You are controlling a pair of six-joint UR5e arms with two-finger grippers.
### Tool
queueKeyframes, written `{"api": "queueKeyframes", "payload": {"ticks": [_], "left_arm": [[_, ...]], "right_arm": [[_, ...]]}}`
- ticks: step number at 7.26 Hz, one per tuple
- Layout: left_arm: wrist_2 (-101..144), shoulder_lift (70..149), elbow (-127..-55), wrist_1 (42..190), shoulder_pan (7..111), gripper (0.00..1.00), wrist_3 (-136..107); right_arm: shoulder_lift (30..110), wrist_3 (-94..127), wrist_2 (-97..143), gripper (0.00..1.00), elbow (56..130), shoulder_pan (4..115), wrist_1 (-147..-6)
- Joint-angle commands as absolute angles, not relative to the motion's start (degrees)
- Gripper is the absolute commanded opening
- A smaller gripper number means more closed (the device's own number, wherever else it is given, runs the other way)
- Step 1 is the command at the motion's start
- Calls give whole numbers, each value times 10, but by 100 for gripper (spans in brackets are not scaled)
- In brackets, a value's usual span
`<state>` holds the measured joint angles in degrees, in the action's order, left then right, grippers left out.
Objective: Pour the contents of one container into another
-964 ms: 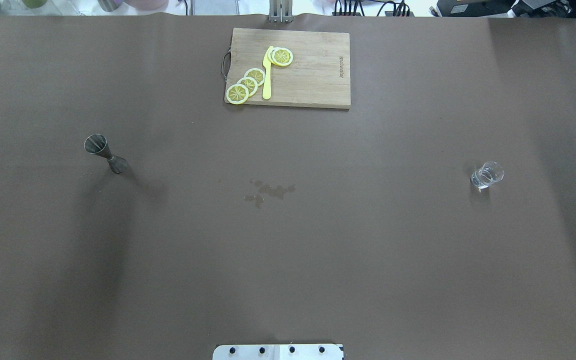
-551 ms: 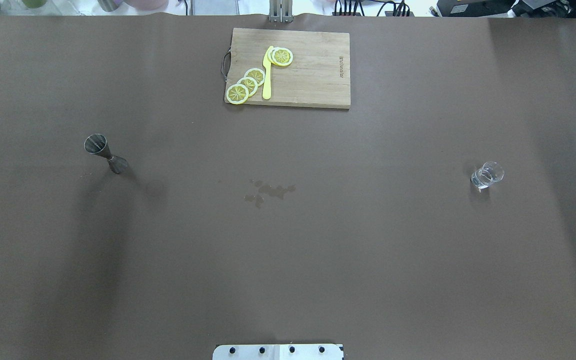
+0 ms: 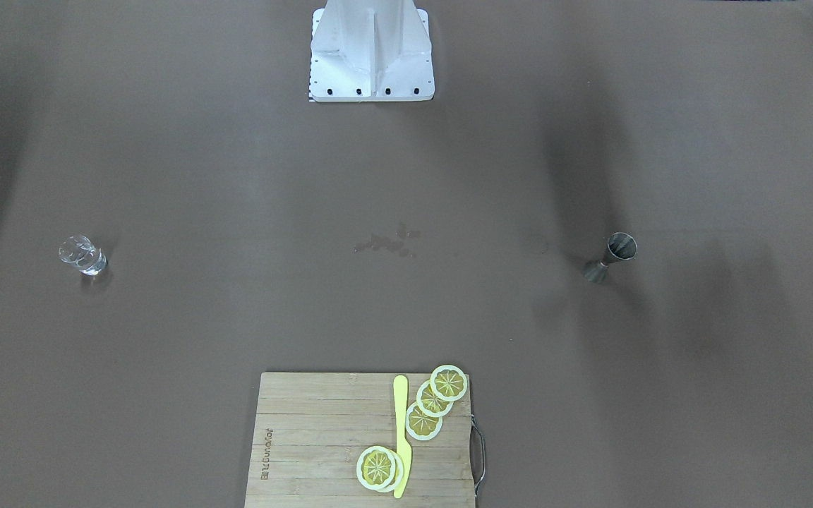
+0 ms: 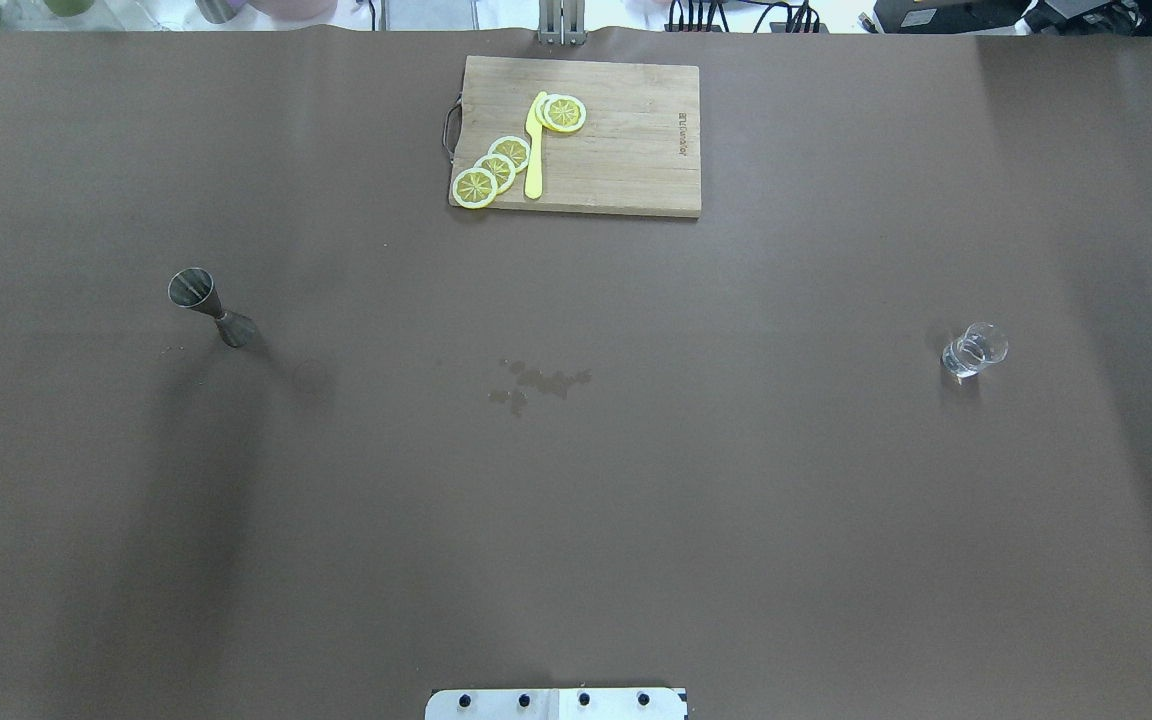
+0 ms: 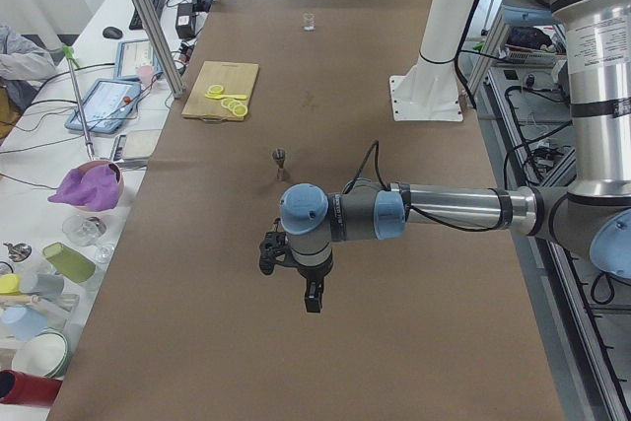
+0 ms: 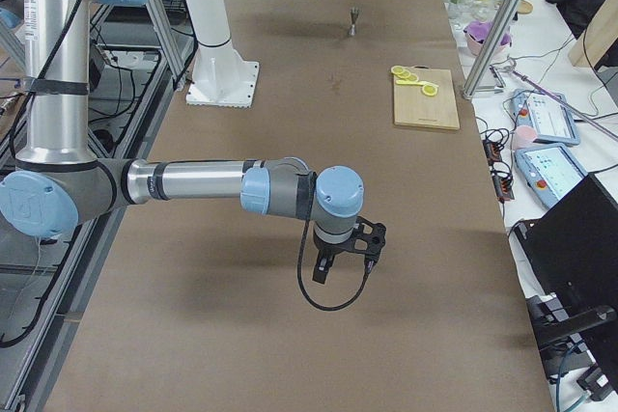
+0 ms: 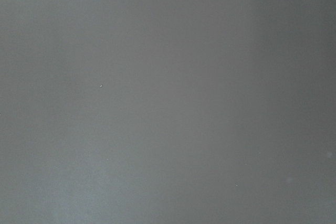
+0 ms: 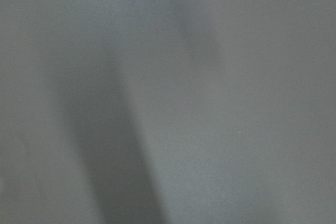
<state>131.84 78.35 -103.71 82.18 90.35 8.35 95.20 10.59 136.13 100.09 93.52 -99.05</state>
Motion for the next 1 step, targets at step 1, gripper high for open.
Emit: {"api": "queueKeyframes", "payload": {"ticks": [1], "left_arm": [[1318, 783, -1036, 822, 904, 99, 83]], "right_arm": [[953, 105, 1361, 100, 1001, 935, -991]]}}
